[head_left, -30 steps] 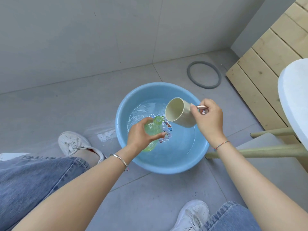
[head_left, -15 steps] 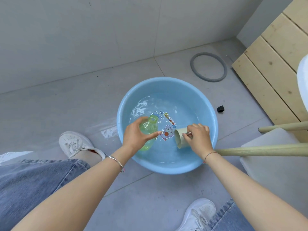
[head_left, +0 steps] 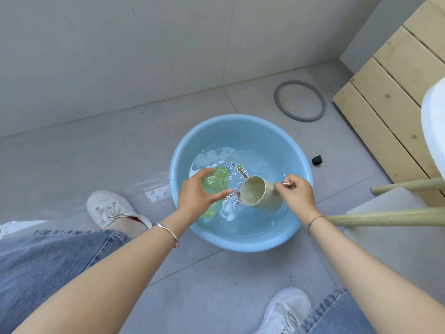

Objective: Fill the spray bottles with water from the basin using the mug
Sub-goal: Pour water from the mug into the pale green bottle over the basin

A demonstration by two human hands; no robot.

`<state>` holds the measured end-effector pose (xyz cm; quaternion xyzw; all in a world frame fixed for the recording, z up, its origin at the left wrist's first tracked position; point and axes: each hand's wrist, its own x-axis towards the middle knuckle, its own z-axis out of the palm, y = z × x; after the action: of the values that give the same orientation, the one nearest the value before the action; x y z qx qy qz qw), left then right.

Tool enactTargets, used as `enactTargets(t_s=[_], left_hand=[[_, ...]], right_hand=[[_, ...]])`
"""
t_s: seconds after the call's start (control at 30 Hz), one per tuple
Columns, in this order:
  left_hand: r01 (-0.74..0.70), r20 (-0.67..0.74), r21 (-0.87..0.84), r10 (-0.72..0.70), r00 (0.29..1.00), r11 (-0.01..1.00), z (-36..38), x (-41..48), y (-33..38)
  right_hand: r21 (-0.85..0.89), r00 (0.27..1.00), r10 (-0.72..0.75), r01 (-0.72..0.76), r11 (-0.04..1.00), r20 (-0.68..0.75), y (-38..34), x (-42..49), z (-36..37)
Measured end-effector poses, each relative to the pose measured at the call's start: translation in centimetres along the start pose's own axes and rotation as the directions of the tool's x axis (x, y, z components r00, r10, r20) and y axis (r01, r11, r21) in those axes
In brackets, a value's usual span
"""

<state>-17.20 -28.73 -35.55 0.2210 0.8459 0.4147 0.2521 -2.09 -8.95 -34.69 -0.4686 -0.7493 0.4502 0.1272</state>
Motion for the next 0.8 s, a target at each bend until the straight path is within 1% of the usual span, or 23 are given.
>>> enactTargets(t_s=[0.07, 0.13, 0.27, 0.37, 0.5, 0.63, 0.8], left_hand=[[-0.002, -0.003, -0.005, 0.002, 1.000, 1.000, 0.0, -0.1, 0.4], [-0.009, -0.004, -0.001, 0.008, 1.000, 1.000, 0.1, -0.3, 0.8], [-0.028, -0.001, 0.017, 0.028, 1.000, 0.999, 0.2, -0.7, 1.8], [-0.038, 0.003, 0.014, 0.038, 0.999, 0.999, 0.4, -1.0, 2.5], [-0.058, 0.010, 0.024, 0.058, 0.998, 0.998, 0.7, -1.3, 3.2], [-0.068, 0.011, 0.036, 0.067, 0.998, 0.997, 0.9, -1.5, 3.7], [-0.070, 0.011, 0.049, 0.070, 0.998, 0.996, 0.9, -1.6, 4.1]], right_hand=[[0.156, 1.000, 0.025, -0.025, 0.987, 0.002, -1.3, -0.1, -0.7], [0.264, 1.000, 0.007, -0.008, 0.964, 0.005, -2.9, -0.2, -1.4], [0.350, 0.994, -0.105, 0.106, 0.931, -0.023, -5.9, -0.4, -2.8], [0.362, 0.979, -0.189, 0.203, 0.910, -0.074, -8.1, -0.7, -3.9], [0.314, 0.952, -0.283, 0.306, 0.899, -0.116, -10.0, -1.3, -5.1], [0.131, 0.899, -0.412, 0.430, 0.893, -0.148, -11.1, -2.0, -5.7], [-0.056, 0.816, -0.562, 0.560, 0.827, -0.138, -11.6, -2.7, -6.0]])
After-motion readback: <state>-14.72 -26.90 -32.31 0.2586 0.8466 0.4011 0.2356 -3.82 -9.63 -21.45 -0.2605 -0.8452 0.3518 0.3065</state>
